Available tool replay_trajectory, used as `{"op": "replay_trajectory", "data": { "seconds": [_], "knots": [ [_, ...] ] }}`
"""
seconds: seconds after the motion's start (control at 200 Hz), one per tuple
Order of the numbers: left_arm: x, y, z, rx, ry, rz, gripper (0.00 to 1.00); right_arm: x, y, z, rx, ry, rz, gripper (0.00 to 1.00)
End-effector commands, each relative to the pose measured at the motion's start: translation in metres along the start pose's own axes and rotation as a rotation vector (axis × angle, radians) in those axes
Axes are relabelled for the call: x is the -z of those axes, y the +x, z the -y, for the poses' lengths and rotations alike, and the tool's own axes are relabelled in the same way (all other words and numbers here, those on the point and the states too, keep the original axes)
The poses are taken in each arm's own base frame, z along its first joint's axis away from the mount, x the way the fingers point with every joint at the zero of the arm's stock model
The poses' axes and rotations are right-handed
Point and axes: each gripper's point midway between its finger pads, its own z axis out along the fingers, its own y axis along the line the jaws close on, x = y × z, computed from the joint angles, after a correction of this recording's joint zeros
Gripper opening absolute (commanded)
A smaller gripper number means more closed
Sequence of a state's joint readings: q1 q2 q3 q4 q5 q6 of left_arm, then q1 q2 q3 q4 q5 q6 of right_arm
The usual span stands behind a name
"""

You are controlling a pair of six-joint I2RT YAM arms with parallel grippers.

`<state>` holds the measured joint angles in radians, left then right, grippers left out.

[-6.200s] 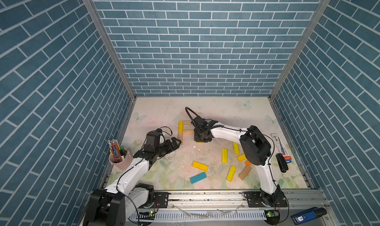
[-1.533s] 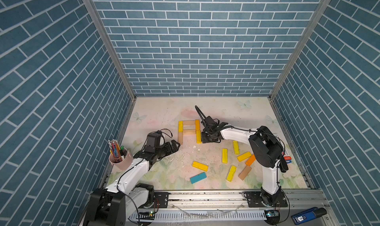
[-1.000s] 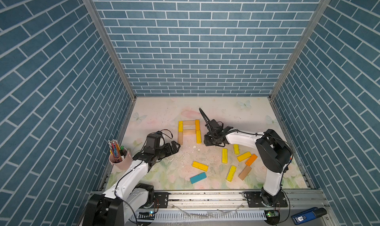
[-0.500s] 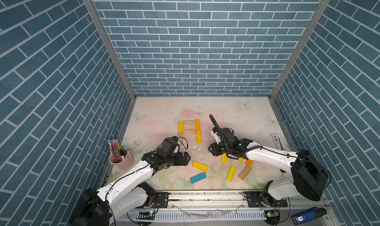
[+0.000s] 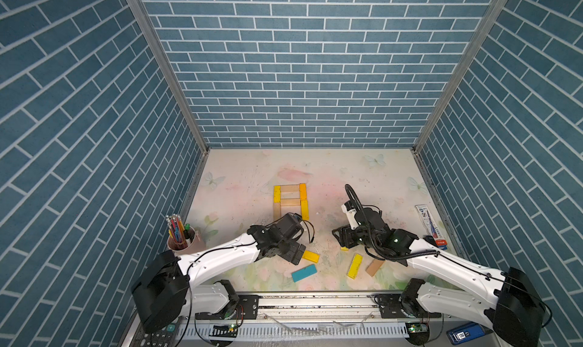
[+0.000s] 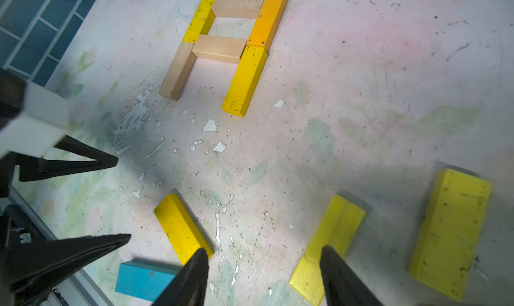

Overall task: Assemble the number 8 with building blocks
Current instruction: Assemble the building block at the center of the board, then pick up the building block from the center of the board.

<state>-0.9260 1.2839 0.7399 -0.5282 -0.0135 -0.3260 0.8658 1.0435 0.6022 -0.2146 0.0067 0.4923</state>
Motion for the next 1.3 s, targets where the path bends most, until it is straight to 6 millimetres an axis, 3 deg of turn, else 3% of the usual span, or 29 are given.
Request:
{"op": "replay_trajectory", "data": {
  "seconds": [0.0, 0.2, 0.5, 0.765, 0.94, 1.11, 1.295],
  "knots": [
    [0.001, 0.001, -0.005, -0.145, -0.119, -0.056, 0.96, 0.008, 0.004, 0.01, 0.006, 0.036, 0.016, 0.67],
    [-0.012, 0.002, 0.006, -0.255, -0.181, -0.136, 0.96, 0.019, 0.007, 0.015, 0.008, 0.052, 0.04, 0.67],
    [-0.029, 0.014, 0.026, -0.341, -0.124, -0.213, 0.98, 0.028, 0.015, 0.025, 0.004, 0.08, 0.056, 0.67],
    [-0.042, -0.002, 0.024, -0.337, -0.186, -0.213, 0.94, 0.028, 0.013, 0.026, -0.001, 0.087, 0.063, 0.67],
    [-0.049, -0.011, 0.033, -0.343, -0.151, -0.204, 0.89, 0.027, 0.016, 0.028, -0.004, 0.094, 0.054, 0.67],
    [-0.057, -0.01, 0.045, -0.351, -0.07, -0.233, 0.72, 0.025, 0.019, 0.03, -0.01, 0.107, 0.043, 0.66],
    [-0.06, -0.008, 0.047, -0.331, -0.038, -0.247, 0.55, 0.024, 0.019, 0.032, -0.014, 0.114, 0.04, 0.66]
  ]
}}
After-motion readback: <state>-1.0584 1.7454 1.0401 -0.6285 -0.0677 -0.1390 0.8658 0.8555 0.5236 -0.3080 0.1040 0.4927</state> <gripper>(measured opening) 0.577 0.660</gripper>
